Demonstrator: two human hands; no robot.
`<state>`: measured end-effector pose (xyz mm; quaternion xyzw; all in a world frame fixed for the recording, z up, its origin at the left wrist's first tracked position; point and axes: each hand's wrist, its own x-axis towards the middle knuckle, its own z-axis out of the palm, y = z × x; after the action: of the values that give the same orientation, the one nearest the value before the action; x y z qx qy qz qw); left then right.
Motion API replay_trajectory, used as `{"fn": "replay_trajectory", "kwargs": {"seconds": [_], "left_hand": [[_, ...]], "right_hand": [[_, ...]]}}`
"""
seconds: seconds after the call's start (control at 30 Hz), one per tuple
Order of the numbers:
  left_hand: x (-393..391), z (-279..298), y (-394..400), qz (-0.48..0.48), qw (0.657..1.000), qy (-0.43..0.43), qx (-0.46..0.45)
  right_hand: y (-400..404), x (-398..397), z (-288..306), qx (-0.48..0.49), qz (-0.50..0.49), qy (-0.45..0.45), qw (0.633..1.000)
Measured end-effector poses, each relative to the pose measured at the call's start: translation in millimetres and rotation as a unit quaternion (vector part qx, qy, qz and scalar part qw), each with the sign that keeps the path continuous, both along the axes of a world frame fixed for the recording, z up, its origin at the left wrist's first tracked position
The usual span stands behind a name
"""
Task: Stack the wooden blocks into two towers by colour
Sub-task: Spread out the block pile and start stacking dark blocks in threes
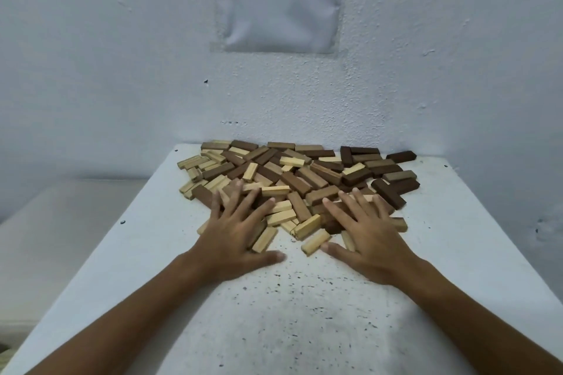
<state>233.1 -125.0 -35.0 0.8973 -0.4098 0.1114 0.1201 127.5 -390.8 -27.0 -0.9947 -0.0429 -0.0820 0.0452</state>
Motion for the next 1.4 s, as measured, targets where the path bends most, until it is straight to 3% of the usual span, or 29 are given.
{"fn": "replay_trajectory", "kwargs": {"seconds": [0.13,0.27,0.3,0.37,0.5,0.6,0.67,0.8,0.97,1.07,1.27,1.4], "left_hand": [[18.2,8.7,-20.2,-0.021,0.997,-0.047,-0.064],[31.7,20.9,-27.7,-0.068,0.983,-0.031,-0.165],[34.6,25.9,-32.1,-0.063,0.980,-0.011,-0.189],[43.3,36.9,-44.0,-0.044,0.970,0.012,-0.240],[68.5,46.7,-68.1,0.033,0.969,-0.058,-0.239],[80.7,51.3,-73.7,0.097,0.967,-0.014,-0.237],[81.2,52.7,-71.8,0.050,0.970,0.041,-0.235],[63.7,48.7,-65.3,-0.074,0.982,0.104,-0.140],[53.4,43.9,-76.1,-0.058,0.989,0.114,-0.069],[49.1,41.6,-82.3,-0.009,0.993,0.102,-0.055],[48.0,40.6,-85.3,0.014,0.989,0.091,-0.119],[48.6,43.1,-87.5,0.022,0.987,0.097,-0.124]], "right_hand": [[-4.5,14.7,6.7,0.054,0.069,-0.120,0.989],[-7.5,28.6,20.9,0.272,-0.008,-0.151,0.950],[-9.0,37.6,22.9,0.288,-0.030,-0.168,0.942],[-12.3,60.3,22.5,0.239,-0.070,-0.200,0.947],[-11.1,98.2,25.1,0.115,-0.125,-0.210,0.963],[-10.7,107.6,39.0,0.168,-0.141,-0.202,0.954],[-15.9,105.4,45.3,0.229,-0.126,-0.192,0.946],[-24.6,94.4,40.5,0.270,-0.064,-0.110,0.954],[-10.4,97.7,33.2,0.238,-0.038,-0.008,0.970],[1.4,106.3,30.3,0.155,-0.074,0.036,0.984],[10.1,106.7,27.2,0.076,-0.092,-0.013,0.993],[13.8,98.6,31.4,0.111,-0.116,-0.079,0.984]]}}
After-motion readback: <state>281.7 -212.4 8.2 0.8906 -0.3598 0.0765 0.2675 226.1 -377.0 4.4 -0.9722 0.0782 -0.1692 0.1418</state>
